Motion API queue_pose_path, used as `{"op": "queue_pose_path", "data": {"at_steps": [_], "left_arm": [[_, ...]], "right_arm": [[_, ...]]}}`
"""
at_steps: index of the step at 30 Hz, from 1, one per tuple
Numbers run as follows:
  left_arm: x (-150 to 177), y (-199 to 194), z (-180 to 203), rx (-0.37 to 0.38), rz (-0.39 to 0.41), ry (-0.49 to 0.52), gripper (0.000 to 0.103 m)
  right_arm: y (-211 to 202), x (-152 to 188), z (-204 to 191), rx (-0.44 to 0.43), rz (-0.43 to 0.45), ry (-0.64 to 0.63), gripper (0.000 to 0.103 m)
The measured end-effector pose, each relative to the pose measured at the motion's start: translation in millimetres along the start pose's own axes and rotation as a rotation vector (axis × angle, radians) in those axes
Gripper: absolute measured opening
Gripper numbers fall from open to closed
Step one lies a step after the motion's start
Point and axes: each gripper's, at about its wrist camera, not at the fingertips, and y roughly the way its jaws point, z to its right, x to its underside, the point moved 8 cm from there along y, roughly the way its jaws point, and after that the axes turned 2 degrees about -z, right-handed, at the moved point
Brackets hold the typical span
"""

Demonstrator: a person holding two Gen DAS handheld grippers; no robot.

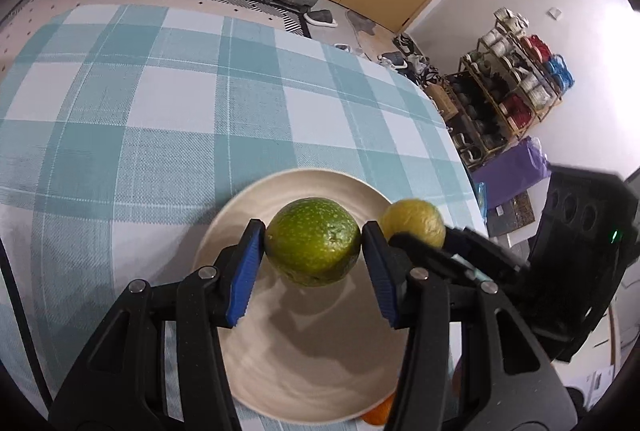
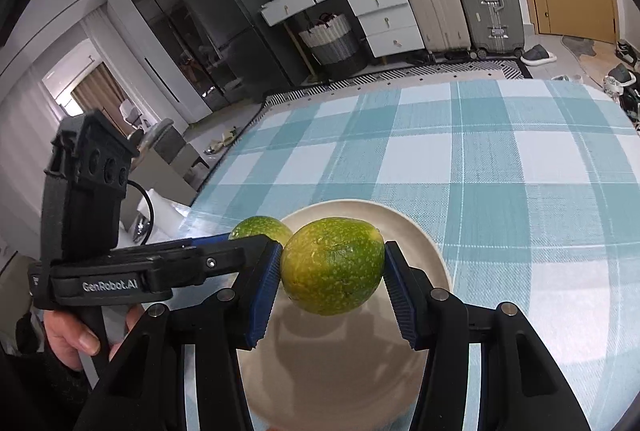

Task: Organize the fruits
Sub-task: 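Carry both fruits onto the cream plate and open both tools, then raise both tools off the plate back toward the remaining fruits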

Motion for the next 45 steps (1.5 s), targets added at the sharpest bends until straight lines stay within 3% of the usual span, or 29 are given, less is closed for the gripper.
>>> {"op": "queue_pose_path", "data": {"at_steps": [2, 8, 11, 13, 14, 15, 16, 22, 26, 30, 38, 45], "left_arm": [[-2.6, 6.3, -1.6, 0.028, -0.015, -0.011, 0.032], [-5.0, 20.0, 0.0, 0.030, -0.024, -0.004, 0.032], [-4.0, 17.7, -0.5, 0.036, -0.026, -0.026, 0.033], [-3.3, 10.7, 2.7, 0.024, -0.012, -0.015, 0.036], [-2.8, 5.7, 3.8, 0.013, 0.001, -0.006, 0.038], [-2.5, 1.9, 4.9, 0.002, 0.011, 0.001, 0.041], [-1.6, -2.7, 6.0, -0.008, 0.020, 0.004, 0.047], [7.6, -32.8, 11.5, -0.050, 0.070, 0.027, 0.057], [16.8, -54.0, 15.8, -0.091, 0.102, 0.053, 0.060], [27.6, -77.2, 21.6, -0.158, 0.155, 0.090, 0.070], [56.3, -111.6, 39.1, -0.289, 0.238, 0.166, 0.081], [81.1, -130.5, 51.4, -0.342, 0.288, 0.187, 0.084]], "right_arm": [[10.1, 0.4, 4.6, 0.010, -0.006, 0.007, 0.052], [31.3, 4.7, 8.9, 0.033, -0.030, 0.006, 0.052], [34.2, 6.3, 9.3, 0.096, -0.036, -0.028, 0.053], [29.8, 5.2, 9.3, 0.132, -0.011, -0.055, 0.065], [26.5, 4.5, 9.9, 0.132, -0.004, -0.052, 0.080], [22.3, 3.4, 9.2, 0.114, 0.013, -0.048, 0.083], [15.6, 1.6, 8.1, 0.095, 0.040, -0.043, 0.083], [-14.4, -2.6, 7.7, 0.076, 0.103, -0.009, 0.087], [-38.0, -2.0, 2.5, 0.077, 0.161, -0.015, 0.098], [-58.8, 2.5, -6.2, 0.089, 0.213, -0.044, 0.101], [-82.8, 22.5, -17.7, 0.139, 0.232, -0.091, 0.103], [-105.3, 40.5, -30.5, 0.140, 0.248, -0.115, 0.103]]}}
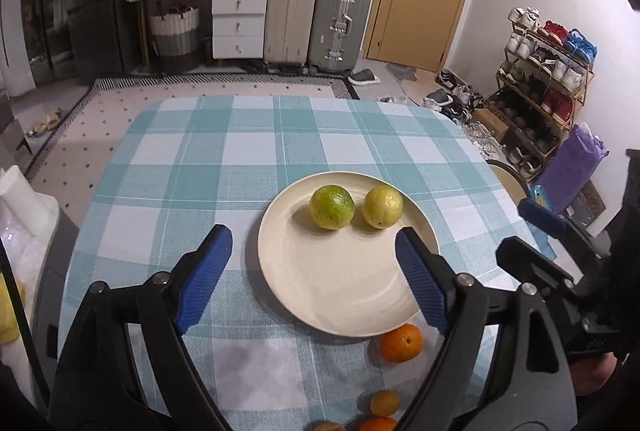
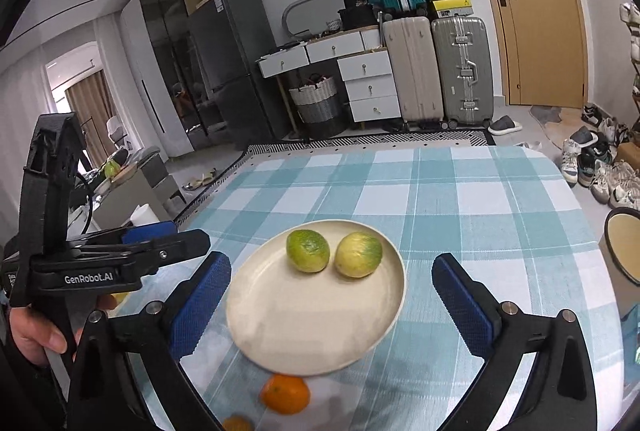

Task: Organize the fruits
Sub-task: 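Raise both tools off the plate back toward the remaining fruits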

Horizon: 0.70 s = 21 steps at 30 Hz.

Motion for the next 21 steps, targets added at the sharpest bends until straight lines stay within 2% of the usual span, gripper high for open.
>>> {"op": "queue_pose_path", "data": {"at_steps": [4, 6, 8, 12, 21], "left_arm": [[9.0, -14.3, 4.3, -0.019, 0.029, 0.007, 0.086], [15.3, -22.5, 6.5, -0.026, 0.043, 0.014, 0.092], [21.7, -31.0, 7.6, -0.034, 0.058, 0.011, 0.101], [31.5, -43.9, 7.8, -0.044, 0.087, 0.011, 0.102], [61.6, -64.9, -1.5, -0.072, 0.091, 0.008, 0.102]], "right_arm": [[-19.1, 5.7, -11.1, 0.010, 0.030, -0.034, 0.103], [-29.2, 8.6, -16.9, 0.010, 0.046, -0.047, 0.103], [-36.7, 11.2, -21.6, 0.008, 0.057, -0.055, 0.103], [-50.2, 17.9, -32.1, 0.005, 0.070, -0.073, 0.103], [-77.7, 37.3, -50.5, 0.012, 0.105, -0.098, 0.103]]}}
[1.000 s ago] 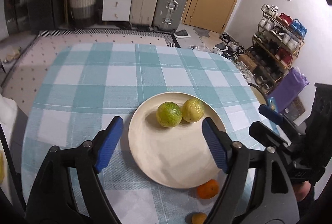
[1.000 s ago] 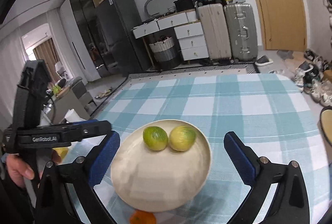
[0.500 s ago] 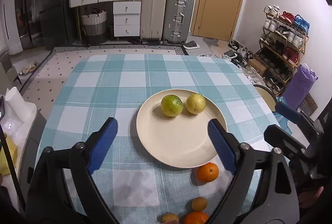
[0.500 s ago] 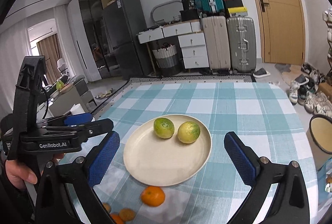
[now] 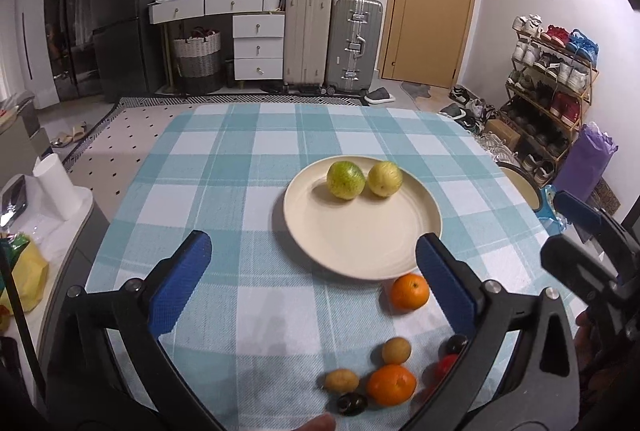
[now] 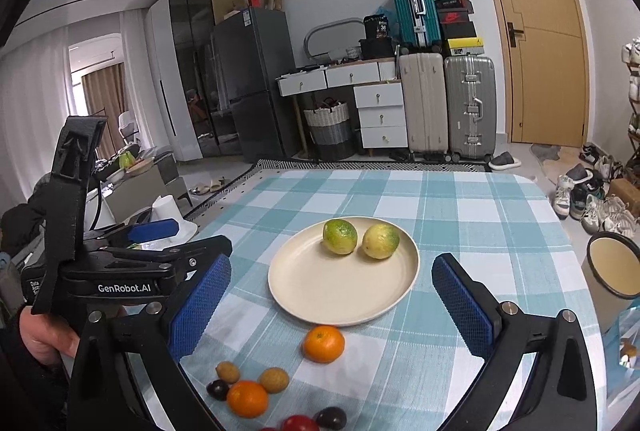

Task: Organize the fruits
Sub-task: 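Raise both tools off the plate back toward the remaining fruits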

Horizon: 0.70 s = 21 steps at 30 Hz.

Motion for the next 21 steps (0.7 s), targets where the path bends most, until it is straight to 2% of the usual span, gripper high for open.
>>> {"op": "queue_pose_path", "data": {"at_steps": [7, 15, 21], "left_arm": [[30.3, -8.5, -6.2, 0.008, -0.026, -0.008, 0.102], [70.8, 6.4, -11.4, 0.029, -0.111, -0.028, 0.102], [97.9, 15.1, -4.7, 0.052, -0.154, -0.005, 0.102]], "right_arm": [[-10.9, 15.0, -6.6, -0.014, -0.010, 0.002, 0.103], [-17.7, 41.1, -10.9, -0.018, -0.038, 0.016, 0.103], [-15.7, 62.6, -11.2, -0.039, -0.080, 0.044, 0.103]]}}
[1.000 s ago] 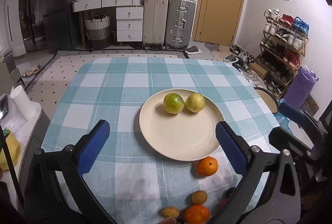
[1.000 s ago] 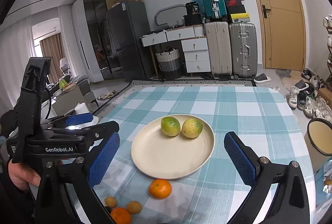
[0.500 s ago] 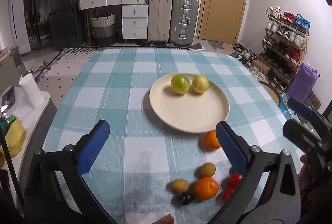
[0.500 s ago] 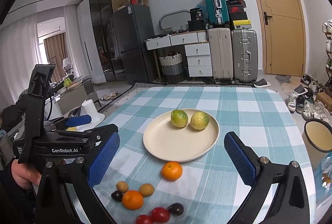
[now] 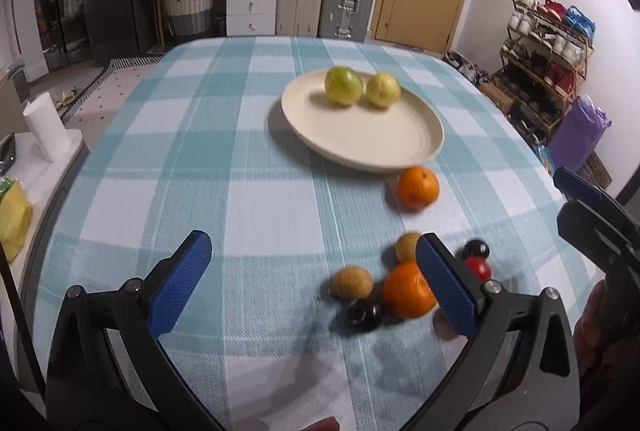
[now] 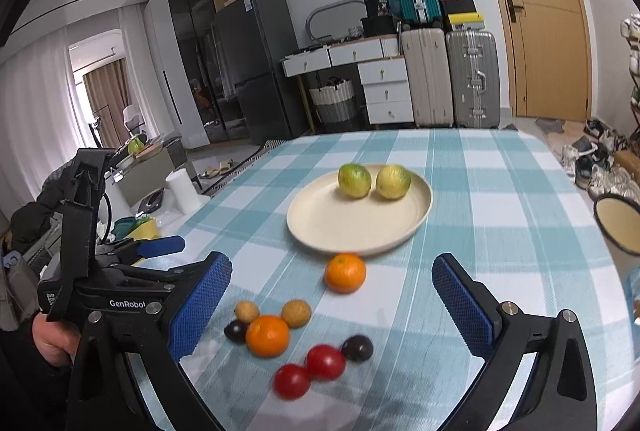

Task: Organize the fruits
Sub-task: 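Raise both tools off the plate back toward the remaining fruits, then lower the left tool and grasp the dark plum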

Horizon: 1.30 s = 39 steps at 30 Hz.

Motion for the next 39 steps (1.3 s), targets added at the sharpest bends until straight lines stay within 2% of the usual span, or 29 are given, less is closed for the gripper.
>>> {"op": "queue_pose_path", "data": {"at_steps": [4, 9, 13, 19, 22, 27, 29, 31, 34, 39], "left_arm": [[13.5, 8.5, 0.8, 0.025, -0.032, -0.011, 0.102], [24.1, 9.9, 1.0, 0.058, -0.035, -0.009, 0.101], [31.3, 9.3, -0.6, 0.103, -0.040, -0.020, 0.095], [42.4, 18.0, -1.6, 0.188, -0.094, -0.073, 0.079], [43.2, 19.7, 0.5, 0.221, -0.096, -0.086, 0.076], [46.0, 22.9, 6.3, 0.263, -0.110, -0.091, 0.063], [47.1, 23.0, 9.2, 0.293, -0.118, -0.093, 0.053], [48.1, 22.7, 9.7, 0.310, -0.125, -0.104, 0.050], [48.5, 21.3, 11.9, 0.348, -0.132, -0.108, 0.036], [49.4, 20.1, 13.7, 0.362, -0.134, -0.097, 0.025]], "right_arm": [[3.0, 15.1, 1.8, -0.002, -0.031, 0.014, 0.103], [3.4, 26.6, 6.2, -0.003, -0.050, 0.042, 0.103], [3.9, 31.5, 8.7, -0.002, -0.061, 0.055, 0.103], [2.5, 32.5, 8.1, -0.002, -0.058, 0.053, 0.103], [2.7, 32.1, 7.7, -0.001, -0.058, 0.048, 0.103], [1.1, 31.4, 6.4, 0.003, -0.058, 0.041, 0.103], [0.9, 31.5, 6.4, 0.001, -0.059, 0.042, 0.103], [0.9, 31.6, 6.6, 0.002, -0.062, 0.043, 0.103], [0.4, 30.8, 5.9, 0.002, -0.061, 0.040, 0.103], [1.2, 29.8, 5.1, 0.001, -0.062, 0.036, 0.103]]}}
